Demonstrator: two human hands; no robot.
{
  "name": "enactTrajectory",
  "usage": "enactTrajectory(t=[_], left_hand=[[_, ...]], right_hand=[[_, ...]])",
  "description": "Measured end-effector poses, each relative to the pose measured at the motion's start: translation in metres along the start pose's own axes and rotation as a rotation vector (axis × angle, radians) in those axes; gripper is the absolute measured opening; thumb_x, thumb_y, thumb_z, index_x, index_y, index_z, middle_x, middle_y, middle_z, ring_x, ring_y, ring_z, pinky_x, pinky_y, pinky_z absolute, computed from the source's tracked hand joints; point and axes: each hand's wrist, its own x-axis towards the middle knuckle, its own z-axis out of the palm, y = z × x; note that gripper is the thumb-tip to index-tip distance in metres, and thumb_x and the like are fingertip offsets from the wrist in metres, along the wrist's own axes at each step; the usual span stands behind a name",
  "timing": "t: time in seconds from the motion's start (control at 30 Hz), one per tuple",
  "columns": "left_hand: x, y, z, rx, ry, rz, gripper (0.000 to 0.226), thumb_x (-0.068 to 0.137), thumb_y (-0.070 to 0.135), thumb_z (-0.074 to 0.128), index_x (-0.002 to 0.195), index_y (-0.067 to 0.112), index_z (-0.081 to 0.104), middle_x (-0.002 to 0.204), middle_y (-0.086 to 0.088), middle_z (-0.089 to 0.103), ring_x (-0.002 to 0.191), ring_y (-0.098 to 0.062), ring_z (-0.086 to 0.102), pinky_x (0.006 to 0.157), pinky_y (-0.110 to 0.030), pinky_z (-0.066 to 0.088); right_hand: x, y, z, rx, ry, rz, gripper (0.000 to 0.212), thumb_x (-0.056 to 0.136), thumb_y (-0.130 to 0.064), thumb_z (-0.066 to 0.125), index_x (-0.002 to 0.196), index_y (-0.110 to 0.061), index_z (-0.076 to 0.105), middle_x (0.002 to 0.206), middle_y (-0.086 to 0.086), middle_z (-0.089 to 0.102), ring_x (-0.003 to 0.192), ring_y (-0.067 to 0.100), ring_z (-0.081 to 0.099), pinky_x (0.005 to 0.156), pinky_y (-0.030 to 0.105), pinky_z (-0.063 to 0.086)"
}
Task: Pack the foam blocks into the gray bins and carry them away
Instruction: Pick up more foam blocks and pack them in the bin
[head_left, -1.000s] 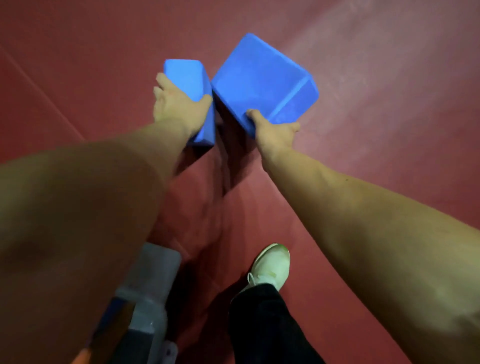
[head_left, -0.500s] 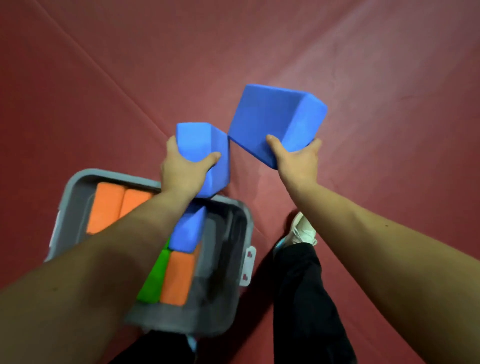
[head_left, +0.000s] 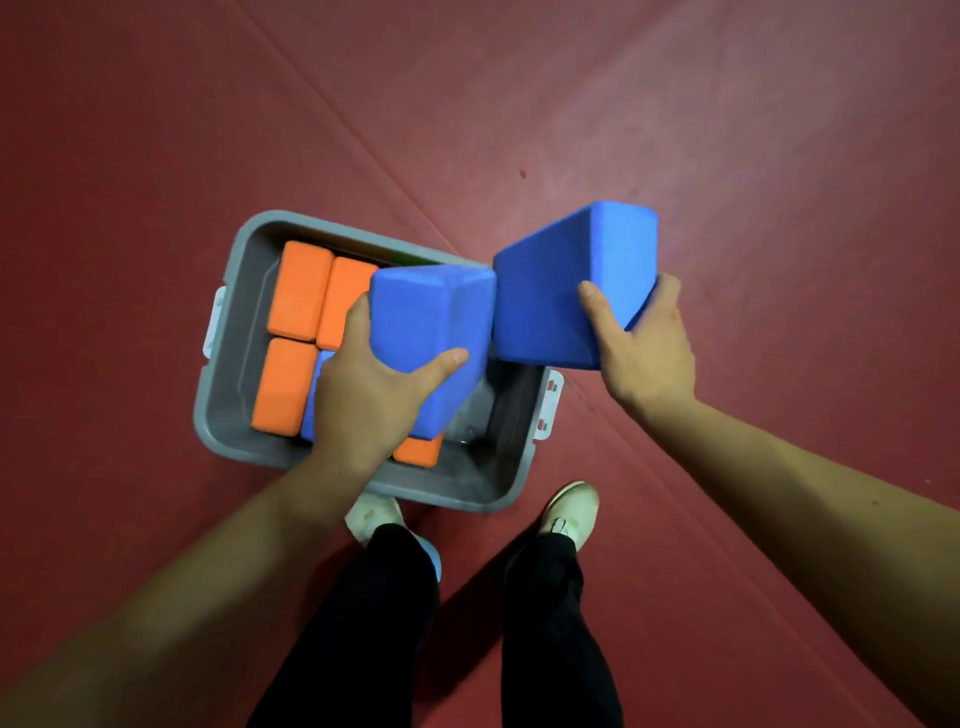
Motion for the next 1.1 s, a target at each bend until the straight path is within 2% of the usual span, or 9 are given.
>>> enactTrajectory(t=[0.1,0.23,0.37,0.5,0.6,0.73,0.83,0.93,1.1], left_hand=[[-0.030,-0.024,0.001,0.076,-0.064,-0.021,0.099,0.054,0.076,0.075,0.140,0.042,0.039,0.125,0.013,0.064,0.115,-0.019,0.060,0.095,-0.042,0.051],[-0.054,-0.047,0.010,0.158,-0.131,-0.068,0.102,0.054,0.078,0.074,0.142,0.043,0.035,0.129,0.011,0.062,0.118,-0.021,0.059,0.095,-0.044,0.050],[-0.064,-0.058,0.027,0.204,-0.173,-0.058,0.104,0.057,0.077,0.074,0.145,0.036,0.034,0.138,0.009,0.056,0.125,-0.021,0.055,0.098,-0.042,0.048],[-0.067,-0.069,0.041,0.272,-0.203,-0.064,0.104,0.062,0.068,0.078,0.147,0.030,0.033,0.140,0.004,0.055,0.125,-0.025,0.055,0.098,-0.042,0.047],[-0.076,-0.072,0.050,0.346,-0.260,-0.050,0.102,0.063,0.063,0.081,0.147,0.032,0.032,0.139,0.004,0.056,0.124,-0.026,0.055,0.096,-0.039,0.046],[-0.091,-0.069,0.059,0.322,-0.217,-0.087,0.100,0.065,0.062,0.080,0.147,0.031,0.033,0.141,0.005,0.054,0.126,-0.024,0.053,0.098,-0.037,0.043],[-0.092,-0.061,0.070,0.334,-0.173,-0.088,0.100,0.062,0.070,0.075,0.145,0.033,0.034,0.134,0.003,0.059,0.120,-0.026,0.057,0.094,-0.039,0.047],[-0.090,-0.055,0.082,0.345,-0.154,-0.106,0.101,0.061,0.075,0.071,0.145,0.033,0.033,0.133,0.003,0.059,0.118,-0.027,0.058,0.092,-0.041,0.048],[-0.093,-0.048,0.096,0.375,-0.177,-0.100,0.098,0.065,0.072,0.072,0.145,0.035,0.029,0.134,0.006,0.056,0.114,-0.028,0.059,0.086,-0.040,0.047]], right_hand=[[-0.015,0.012,0.013,-0.009,-0.032,0.016,0.067,0.079,-0.074,0.056,0.120,-0.024,0.040,0.116,-0.006,0.058,0.098,0.022,0.058,0.079,0.040,0.047],[-0.025,0.023,0.040,0.027,-0.100,0.068,0.072,0.077,-0.068,0.063,0.125,-0.021,0.039,0.121,-0.001,0.060,0.105,0.026,0.060,0.085,0.044,0.051],[-0.019,0.030,0.068,0.020,-0.190,0.122,0.069,0.074,-0.059,0.070,0.116,-0.015,0.037,0.119,0.009,0.061,0.106,0.035,0.061,0.084,0.047,0.052],[-0.001,0.030,0.087,0.000,-0.239,0.132,0.075,0.074,-0.059,0.073,0.120,-0.009,0.039,0.125,0.015,0.059,0.110,0.037,0.060,0.082,0.040,0.047],[0.015,0.034,0.091,0.045,-0.229,0.183,0.078,0.077,-0.059,0.071,0.123,-0.007,0.037,0.124,0.016,0.059,0.111,0.037,0.059,0.080,0.038,0.044],[0.026,0.034,0.098,0.091,-0.239,0.262,0.078,0.078,-0.058,0.073,0.124,-0.007,0.035,0.124,0.015,0.056,0.111,0.034,0.058,0.075,0.036,0.040],[0.029,0.033,0.107,0.106,-0.266,0.335,0.082,0.078,-0.057,0.073,0.128,-0.006,0.034,0.128,0.015,0.055,0.113,0.033,0.057,0.074,0.035,0.037],[0.031,0.035,0.120,0.125,-0.282,0.363,0.086,0.079,-0.056,0.073,0.134,-0.006,0.031,0.132,0.015,0.052,0.114,0.034,0.056,0.076,0.036,0.038],[0.025,0.041,0.132,0.118,-0.300,0.369,0.090,0.076,-0.055,0.074,0.139,-0.008,0.031,0.135,0.014,0.049,0.115,0.033,0.055,0.082,0.038,0.044]])
